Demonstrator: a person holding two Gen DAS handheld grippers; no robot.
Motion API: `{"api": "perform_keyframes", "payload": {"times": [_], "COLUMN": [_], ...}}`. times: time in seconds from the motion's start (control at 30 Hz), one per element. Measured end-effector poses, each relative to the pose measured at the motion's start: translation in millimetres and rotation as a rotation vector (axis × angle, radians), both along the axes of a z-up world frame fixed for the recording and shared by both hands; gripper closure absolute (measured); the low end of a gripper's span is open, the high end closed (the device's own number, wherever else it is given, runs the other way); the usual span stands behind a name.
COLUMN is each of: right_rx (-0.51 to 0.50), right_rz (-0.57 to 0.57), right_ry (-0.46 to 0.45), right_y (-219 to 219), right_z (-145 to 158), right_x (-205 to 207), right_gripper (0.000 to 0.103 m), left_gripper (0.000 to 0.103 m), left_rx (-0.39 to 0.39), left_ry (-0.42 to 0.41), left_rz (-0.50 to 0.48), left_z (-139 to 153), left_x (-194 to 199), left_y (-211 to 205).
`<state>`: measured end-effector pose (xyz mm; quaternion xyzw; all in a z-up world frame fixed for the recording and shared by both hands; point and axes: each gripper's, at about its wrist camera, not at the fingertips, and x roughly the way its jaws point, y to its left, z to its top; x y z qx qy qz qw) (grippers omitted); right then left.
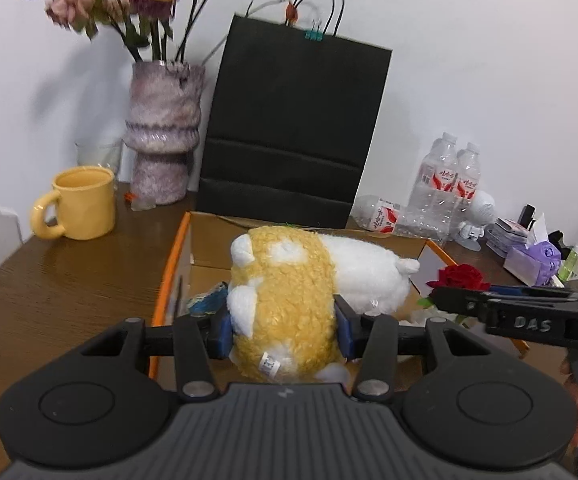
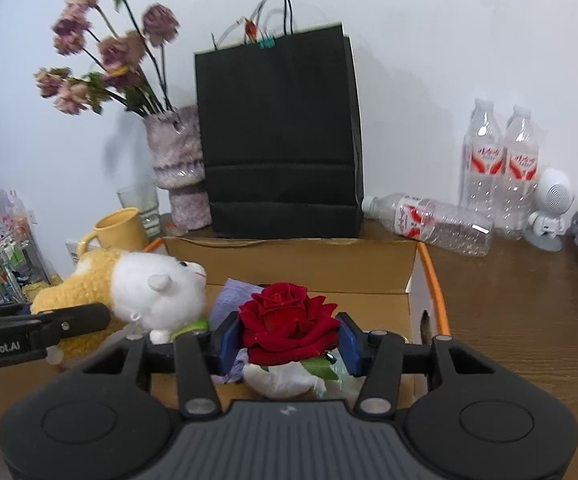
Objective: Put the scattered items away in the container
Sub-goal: 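Carry the plush toy and rose over the box and open both tools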
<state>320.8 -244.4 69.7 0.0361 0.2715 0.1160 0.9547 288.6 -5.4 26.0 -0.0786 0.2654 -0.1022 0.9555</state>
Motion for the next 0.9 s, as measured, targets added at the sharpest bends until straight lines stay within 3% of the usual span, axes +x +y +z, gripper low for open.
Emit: {"api": "perform_keyframes", "payload": {"times": [0.3, 0.5, 0.57, 0.73, 0.9], "right_rx": [-0.015, -0.029, -0.018, -0.036, -0.023], "right_rz": [-0.002, -0.010, -0.009, -0.012, -0.004], "right_ry": [0.069, 0.131, 0.133, 0.128, 0.117], "right_y": [12, 14, 13, 16, 14], "right_z": [-23, -35, -34, -32, -24], "right_x": [59, 76, 75, 67, 56], "right_gripper": [0.054, 0.054, 0.047, 0.025, 0.020], "left_gripper": [0.054, 0.053, 0.051, 0.033, 0.018], "left_rx": [-0.036, -0.031, -0.029, -0.021, 0.006], "left_ry": [0.067, 0.092, 0.090, 0.050, -0.027], "left_rz": [0.036, 0.029, 0.030, 0.031, 0.041], "left_z": [-20, -31, -30, -21, -3], "left_x": [55, 63, 61, 51, 33], "left_y": [3, 2, 1, -2, -3]}}
